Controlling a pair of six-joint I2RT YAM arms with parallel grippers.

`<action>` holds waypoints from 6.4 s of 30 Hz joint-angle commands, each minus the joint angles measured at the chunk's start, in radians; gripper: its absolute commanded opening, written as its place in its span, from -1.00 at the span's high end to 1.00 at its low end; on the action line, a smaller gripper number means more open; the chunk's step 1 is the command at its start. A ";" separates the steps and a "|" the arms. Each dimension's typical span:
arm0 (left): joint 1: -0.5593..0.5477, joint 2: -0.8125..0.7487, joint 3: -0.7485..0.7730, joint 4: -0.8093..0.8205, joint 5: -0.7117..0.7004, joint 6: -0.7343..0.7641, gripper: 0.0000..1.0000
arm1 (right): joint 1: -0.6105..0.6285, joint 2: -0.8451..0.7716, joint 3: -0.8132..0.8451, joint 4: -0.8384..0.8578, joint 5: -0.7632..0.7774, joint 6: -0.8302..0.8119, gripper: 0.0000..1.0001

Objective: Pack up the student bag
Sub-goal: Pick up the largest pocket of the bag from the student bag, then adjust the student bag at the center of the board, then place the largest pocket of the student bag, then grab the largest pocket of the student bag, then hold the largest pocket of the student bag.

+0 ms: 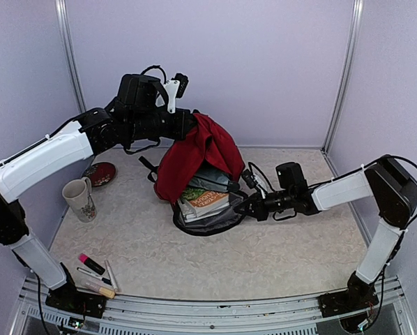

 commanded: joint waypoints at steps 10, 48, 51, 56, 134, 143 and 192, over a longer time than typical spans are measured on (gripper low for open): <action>-0.087 -0.225 0.115 0.005 -0.324 0.144 1.00 | 0.024 -0.608 0.189 0.000 -0.161 0.407 1.00; -0.018 -0.341 -0.410 0.362 -0.186 -0.326 1.00 | 0.099 -0.443 0.568 -0.973 0.704 0.132 -0.59; -0.016 -0.354 -0.419 0.368 -0.215 -0.328 1.00 | 0.201 -0.435 0.601 -1.018 0.762 0.139 -0.39; -0.015 -0.373 -0.447 0.385 -0.219 -0.331 1.00 | 0.599 -0.473 0.520 -0.866 0.954 0.111 -0.19; -0.022 -0.299 -0.336 0.314 0.020 -0.042 -0.98 | 0.652 -0.237 0.380 -0.605 1.191 0.231 1.00; -0.022 -0.393 -0.238 0.191 -0.141 0.091 -0.98 | 0.644 -0.226 0.413 -0.605 1.155 0.172 1.00; -0.342 -0.100 -0.998 1.025 -0.617 0.187 -0.11 | 0.608 -0.153 0.637 -0.608 0.899 0.154 1.00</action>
